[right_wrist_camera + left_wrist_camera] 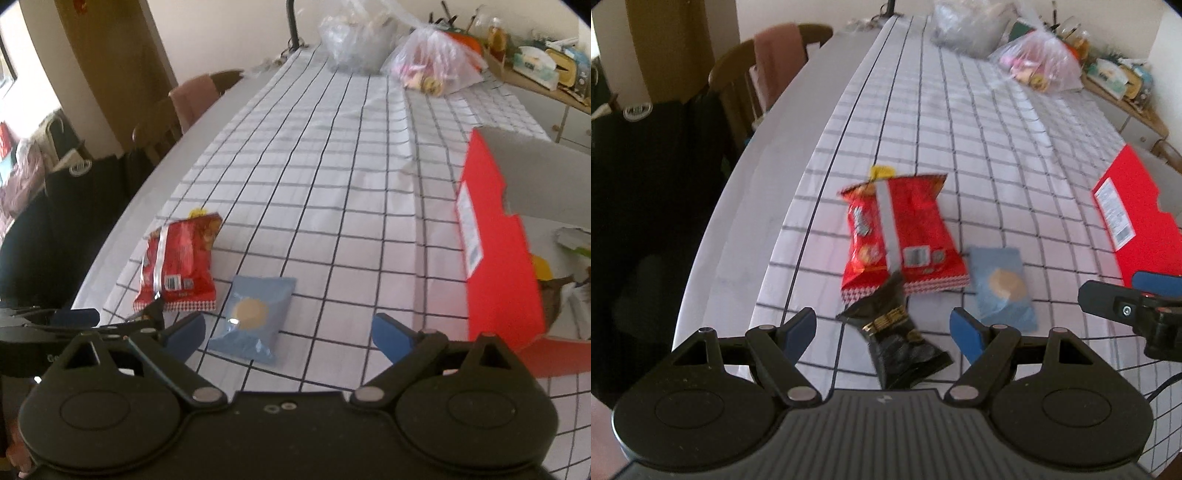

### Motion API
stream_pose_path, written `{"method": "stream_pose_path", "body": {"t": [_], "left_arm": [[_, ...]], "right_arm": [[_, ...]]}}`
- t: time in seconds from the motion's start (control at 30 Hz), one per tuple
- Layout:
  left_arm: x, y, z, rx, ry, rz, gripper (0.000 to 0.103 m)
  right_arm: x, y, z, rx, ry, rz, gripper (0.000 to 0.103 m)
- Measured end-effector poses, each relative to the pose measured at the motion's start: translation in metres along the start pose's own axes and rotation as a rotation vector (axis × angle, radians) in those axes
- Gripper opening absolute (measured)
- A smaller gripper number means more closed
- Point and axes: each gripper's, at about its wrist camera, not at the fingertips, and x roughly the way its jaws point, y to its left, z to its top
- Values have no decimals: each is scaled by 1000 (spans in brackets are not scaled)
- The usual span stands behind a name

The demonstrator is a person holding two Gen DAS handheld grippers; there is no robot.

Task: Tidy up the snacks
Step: 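Grasp the black sesame snack bag with the left tool while the right tool grasps the blue biscuit pack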

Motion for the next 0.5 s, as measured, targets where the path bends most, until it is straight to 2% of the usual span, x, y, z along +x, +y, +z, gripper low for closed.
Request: {"method": "stream_pose_path", "body": {"t": [0.33, 0.5], "left_arm": [[21, 6, -3, -50, 55, 8, 79], [26, 6, -3, -58, 71, -5, 79]], "right_arm": [[47, 13, 4, 31, 95, -24, 94], [69, 17, 7, 55, 141, -39, 86]]}}
